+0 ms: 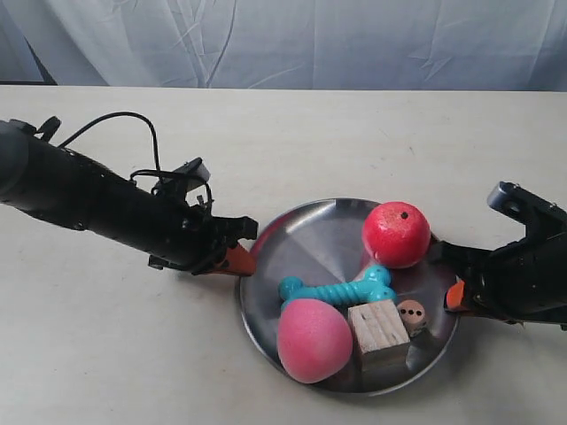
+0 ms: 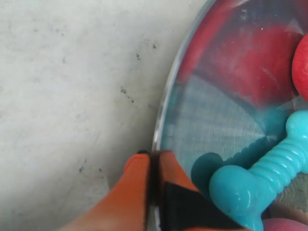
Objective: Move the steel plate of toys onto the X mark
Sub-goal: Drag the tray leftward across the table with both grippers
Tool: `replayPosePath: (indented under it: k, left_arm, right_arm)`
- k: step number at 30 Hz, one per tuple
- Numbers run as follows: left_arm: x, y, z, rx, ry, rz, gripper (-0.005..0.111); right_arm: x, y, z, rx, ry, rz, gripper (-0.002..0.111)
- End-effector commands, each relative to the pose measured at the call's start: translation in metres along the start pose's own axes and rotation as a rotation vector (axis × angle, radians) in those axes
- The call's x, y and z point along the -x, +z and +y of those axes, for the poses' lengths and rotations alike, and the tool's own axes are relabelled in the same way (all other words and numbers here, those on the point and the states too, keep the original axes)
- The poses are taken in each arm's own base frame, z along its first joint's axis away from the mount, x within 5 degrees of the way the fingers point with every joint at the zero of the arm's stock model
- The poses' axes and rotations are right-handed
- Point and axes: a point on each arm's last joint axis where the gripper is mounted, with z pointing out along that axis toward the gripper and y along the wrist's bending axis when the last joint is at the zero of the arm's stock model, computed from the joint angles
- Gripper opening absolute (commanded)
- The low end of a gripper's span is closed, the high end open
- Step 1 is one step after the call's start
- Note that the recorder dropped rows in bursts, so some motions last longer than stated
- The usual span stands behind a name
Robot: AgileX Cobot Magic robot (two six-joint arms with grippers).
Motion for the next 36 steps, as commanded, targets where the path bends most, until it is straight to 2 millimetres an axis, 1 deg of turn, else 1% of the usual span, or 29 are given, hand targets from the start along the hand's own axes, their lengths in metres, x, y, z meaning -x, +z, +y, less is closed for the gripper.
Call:
replayPosePath:
  k: [1, 6, 11, 18, 23, 28, 36]
  left_arm:
    - [-0.002, -0.007, -0.022, -0.131, 0.001, 0.025, 0.0]
    - [-0.003, -0.008, -0.023, -0.126, 0.0, 0.046, 0.0]
    - [0.004, -0.009, -0.028, -0.124, -0.005, 0.052, 0.0]
    - [0.012, -0.016, -0.037, -0.144, 0.023, 0.028, 0.0]
    - [0.016, -0.022, -0.034, -0.107, 0.028, 0.028, 0.0]
    - [0.02, -0.028, -0.027, -0.104, -0.006, 0.014, 0.0]
    - [0.021, -0.031, -0.024, -0.111, -0.029, 0.028, 0.0]
  right_arm:
    - [0.0, -0.004, 0.011, 0.068, -0.006, 0.038, -0.001]
    - [0.002, -0.004, 0.013, 0.074, -0.007, 0.039, -0.001]
    - [0.003, -0.004, 0.014, 0.082, -0.004, 0.041, -0.001]
    - [0.014, -0.006, 0.022, 0.109, -0.025, 0.041, -0.001]
    - [0.023, -0.009, 0.028, 0.127, -0.035, 0.021, -0.001]
    - [0.031, -0.011, 0.034, 0.146, -0.047, 0.016, -0.001]
    - [0.042, 0.0, 0.038, 0.161, -0.039, 0.067, -0.001]
